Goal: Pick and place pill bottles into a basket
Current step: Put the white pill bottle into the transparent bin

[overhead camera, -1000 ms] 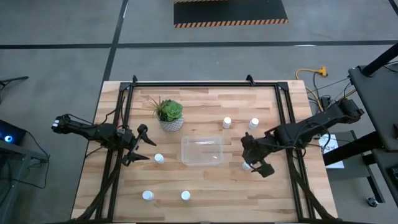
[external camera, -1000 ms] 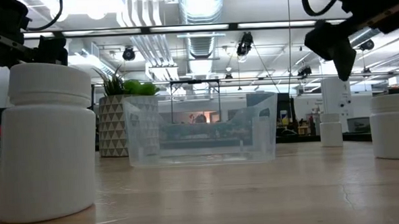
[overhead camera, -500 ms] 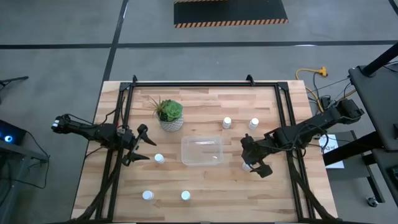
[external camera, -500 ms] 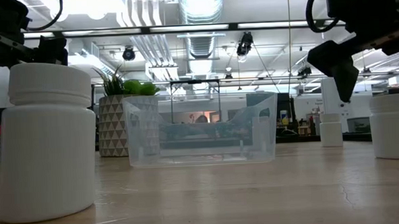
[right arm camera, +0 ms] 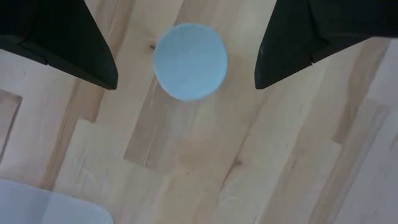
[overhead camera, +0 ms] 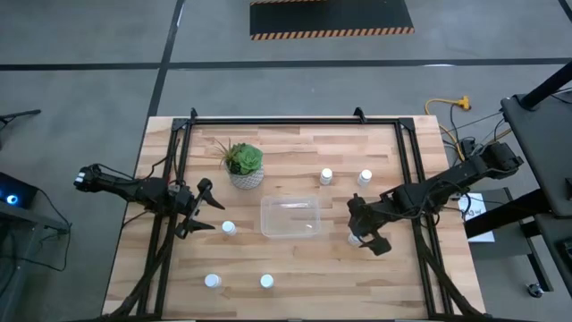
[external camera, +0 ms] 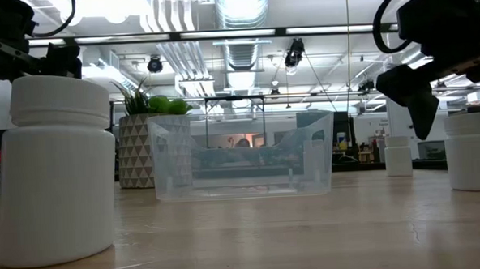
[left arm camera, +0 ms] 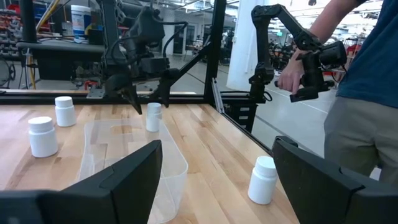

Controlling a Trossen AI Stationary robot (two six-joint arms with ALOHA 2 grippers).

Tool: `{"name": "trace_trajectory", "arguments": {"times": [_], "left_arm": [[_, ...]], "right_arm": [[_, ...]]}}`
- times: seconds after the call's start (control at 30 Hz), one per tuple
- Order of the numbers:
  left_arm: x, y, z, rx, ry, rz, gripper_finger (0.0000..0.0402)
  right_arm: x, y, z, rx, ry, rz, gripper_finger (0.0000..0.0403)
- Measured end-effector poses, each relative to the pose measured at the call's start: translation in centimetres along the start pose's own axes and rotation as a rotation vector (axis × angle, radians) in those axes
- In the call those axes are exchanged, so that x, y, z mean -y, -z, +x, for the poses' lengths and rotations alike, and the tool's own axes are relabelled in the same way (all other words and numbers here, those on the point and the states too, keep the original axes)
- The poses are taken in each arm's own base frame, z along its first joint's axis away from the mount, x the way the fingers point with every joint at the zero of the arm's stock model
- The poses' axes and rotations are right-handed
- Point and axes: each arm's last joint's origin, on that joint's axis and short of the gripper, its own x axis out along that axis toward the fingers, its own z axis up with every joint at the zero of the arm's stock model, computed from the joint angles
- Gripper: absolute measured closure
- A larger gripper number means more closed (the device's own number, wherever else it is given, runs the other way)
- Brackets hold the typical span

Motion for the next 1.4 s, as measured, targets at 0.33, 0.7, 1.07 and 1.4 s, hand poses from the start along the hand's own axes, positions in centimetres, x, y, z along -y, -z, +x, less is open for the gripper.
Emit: {"name": "trace_trajectory", "arguments": {"times": [0.33, 0.7, 1.07, 1.4], "left_arm": [[0.0, 0.0, 0.0, 0.000, 0.003, 0.000, 0.0112], [0.0, 0.0, 0.0, -0.001, 0.003, 0.000, 0.0112], [0.0, 0.0, 0.0, 0.000, 0.002, 0.000, 0.0112], [0.0, 0.0, 0.0, 0.000, 0.002, 0.000, 0.0112]], "right_arm": [[0.0, -0.1, 0.0, 0.009, -0.001, 0.009, 0.0109], [0.0, -0.1, 0.0, 0.009, -0.002, 0.008, 0.0194], [0.0, 0.0, 0.0, 0.003, -0.003, 0.008, 0.0255], [-0.1, -1.0, -1.0, -0.007, -0.001, 0.073, 0.0255]]}}
